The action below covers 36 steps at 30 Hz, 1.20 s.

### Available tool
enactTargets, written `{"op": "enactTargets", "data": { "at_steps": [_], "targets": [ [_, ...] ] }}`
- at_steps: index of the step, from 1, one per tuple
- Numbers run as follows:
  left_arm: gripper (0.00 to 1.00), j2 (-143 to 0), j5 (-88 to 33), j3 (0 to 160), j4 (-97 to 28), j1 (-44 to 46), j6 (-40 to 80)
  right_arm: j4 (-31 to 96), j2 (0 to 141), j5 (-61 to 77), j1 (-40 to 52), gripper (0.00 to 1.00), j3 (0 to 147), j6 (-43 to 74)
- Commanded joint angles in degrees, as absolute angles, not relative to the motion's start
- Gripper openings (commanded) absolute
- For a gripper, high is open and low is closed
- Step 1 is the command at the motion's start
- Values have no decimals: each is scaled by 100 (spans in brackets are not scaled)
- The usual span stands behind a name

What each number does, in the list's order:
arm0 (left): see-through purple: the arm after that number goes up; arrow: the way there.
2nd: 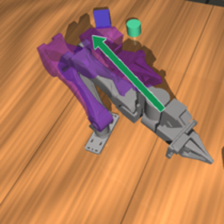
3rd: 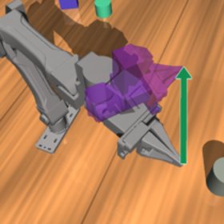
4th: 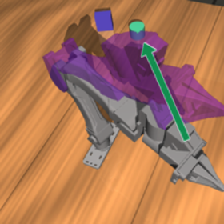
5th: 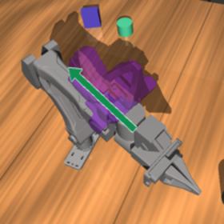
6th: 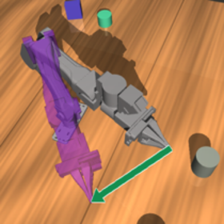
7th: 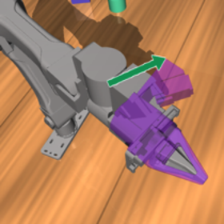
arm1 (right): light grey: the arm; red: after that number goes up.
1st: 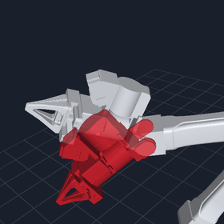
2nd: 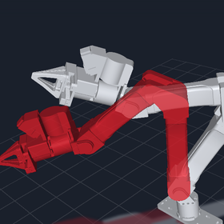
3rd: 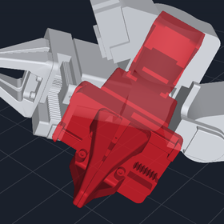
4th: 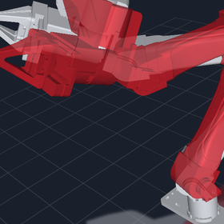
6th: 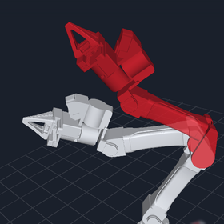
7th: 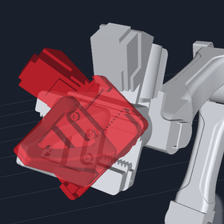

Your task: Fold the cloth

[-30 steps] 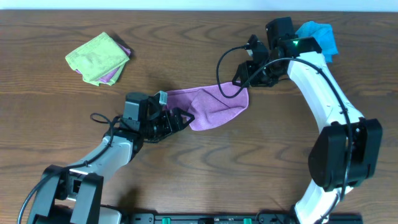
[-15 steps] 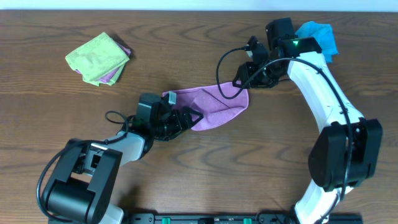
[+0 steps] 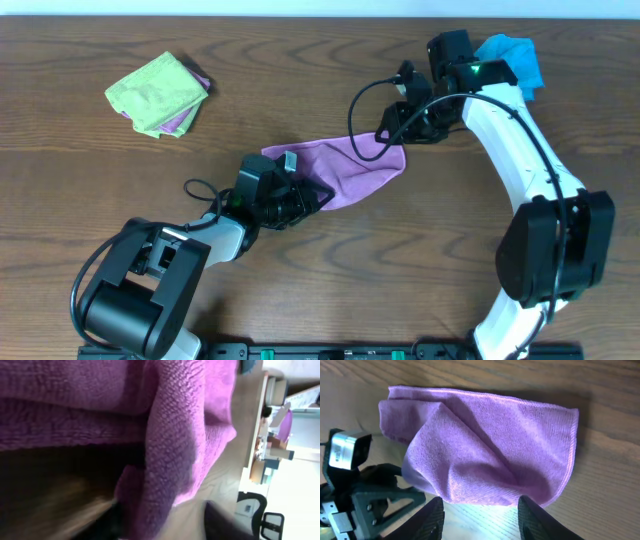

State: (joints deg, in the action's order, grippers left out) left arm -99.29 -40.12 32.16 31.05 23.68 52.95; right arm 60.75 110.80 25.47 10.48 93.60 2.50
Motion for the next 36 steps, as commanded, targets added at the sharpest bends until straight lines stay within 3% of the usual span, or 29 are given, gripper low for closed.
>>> {"op": "enactTargets", "data": {
  "at_steps": [1,2,16,36],
  "targets": [
    [13,-9998,-4010,3208,3218,2375,5236,6130,10971,2193,1013,49,9415,117],
    [6,-9998,-4045,3208,3253,2375,5240,6125,10971,2078,1013,49,9406,117],
    [6,-9994,-5555,3210,3590,1962,5229,5323,10980,1352,832,60,8678,117],
    [6,-9961,-6573,3210,3586,1310,5229,3144,11010,2574,760,56,7247,429]
  ]
}}
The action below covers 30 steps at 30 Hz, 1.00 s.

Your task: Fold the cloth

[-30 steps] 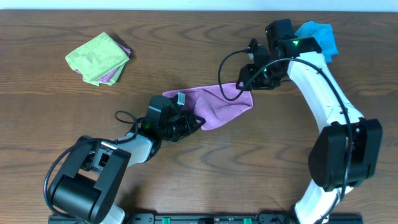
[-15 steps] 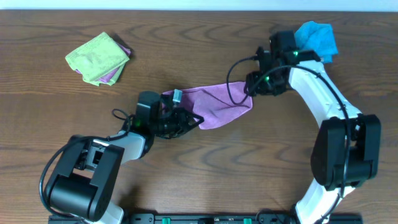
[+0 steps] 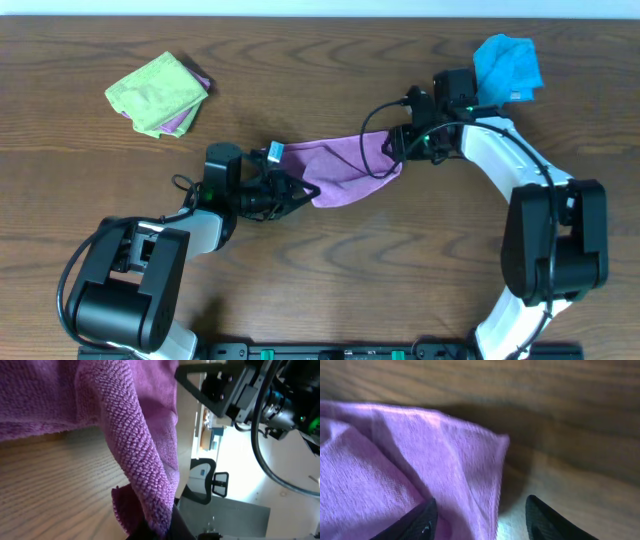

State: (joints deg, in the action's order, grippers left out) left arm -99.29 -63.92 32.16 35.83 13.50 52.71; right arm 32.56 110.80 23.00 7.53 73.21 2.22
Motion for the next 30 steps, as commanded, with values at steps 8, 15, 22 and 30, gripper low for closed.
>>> {"op": "enactTargets", "data": {
  "at_steps": [8,15,22,30],
  "targets": [
    [6,-9961,-6676,3210,3586,1308,5231,2661,11360,2705,965,52,7236,683],
    [6,-9961,-6759,3210,3586,1308,5231,2652,11456,2698,1017,42,7236,725],
    [6,-9953,-6923,3214,3616,1227,5306,2657,11395,2733,1015,1,7262,727],
    [6,-9708,-7000,3977,4121,626,6534,2602,10252,2696,1015,1,7736,891]
  ]
}}
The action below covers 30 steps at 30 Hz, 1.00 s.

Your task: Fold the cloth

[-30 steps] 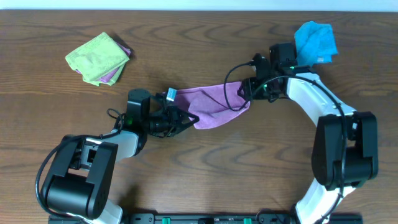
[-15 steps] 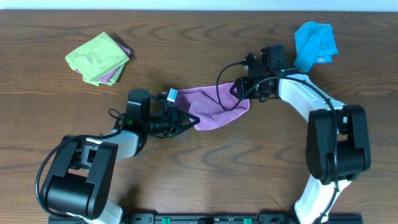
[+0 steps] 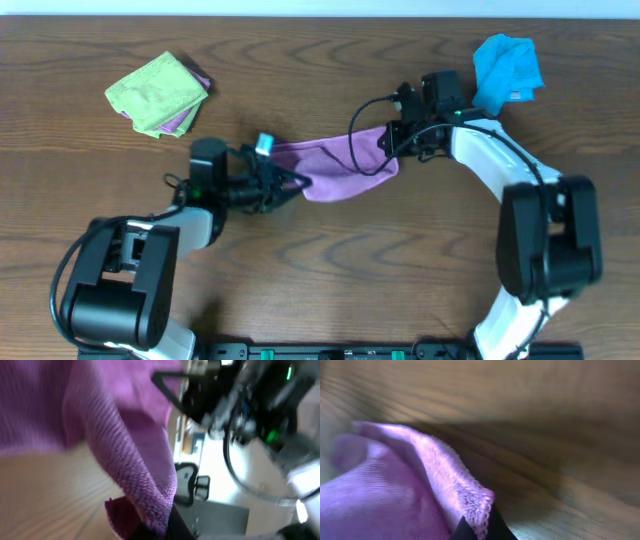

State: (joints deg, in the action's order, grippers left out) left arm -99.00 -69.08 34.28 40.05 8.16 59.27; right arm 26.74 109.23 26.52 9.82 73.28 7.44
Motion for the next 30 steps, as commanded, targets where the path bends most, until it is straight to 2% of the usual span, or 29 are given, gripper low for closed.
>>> {"op": "enactTargets", "data": {
  "at_steps": [1,5,10,17,30],
  "targets": [
    [6,-9712,-6967,4252,4106,556,6652,2596,10092,2593,1015,1,7874,930],
    [5,-9743,-6466,5570,3400,401,6622,2652,9793,2307,1015,1,8589,941],
    [5,-10073,-6073,7098,2082,305,5848,2624,9870,1890,1015,1,9205,941],
    [6,-10932,-6077,8595,1444,108,5540,2477,10068,1514,969,1,9332,937],
    [6,-11384,-7725,8781,650,-469,4755,3776,10077,1352,1081,1,9332,871]
  ]
}}
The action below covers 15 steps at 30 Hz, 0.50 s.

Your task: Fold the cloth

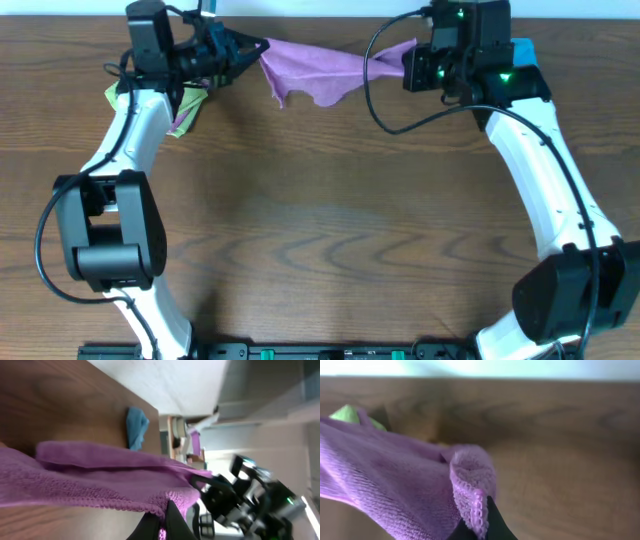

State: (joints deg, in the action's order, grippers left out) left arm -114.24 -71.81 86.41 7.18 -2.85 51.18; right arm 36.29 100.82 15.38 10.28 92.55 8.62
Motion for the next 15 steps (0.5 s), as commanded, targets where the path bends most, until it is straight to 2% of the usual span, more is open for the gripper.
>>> {"op": "enactTargets", "data": {
  "at_steps": [1,5,8,12,15],
  "targets": [
    [6,-11384,-7867,8781,569,-495,4707,3863,10077,1352,1109,1,9332,871],
    [6,-11384,-8315,8781,-64,-537,4259,4130,10075,1350,1258,1,9332,871],
    [6,-11384,-8519,8774,-982,-534,3498,4392,10073,1347,1354,1,9332,873],
    [6,-11384,-8364,8737,-2934,-593,1800,4884,10073,1273,1417,1,9332,873],
    [6,-11384,-7452,8737,-4928,-676,165,5352,10073,1079,1433,1,9330,875]
  ]
}}
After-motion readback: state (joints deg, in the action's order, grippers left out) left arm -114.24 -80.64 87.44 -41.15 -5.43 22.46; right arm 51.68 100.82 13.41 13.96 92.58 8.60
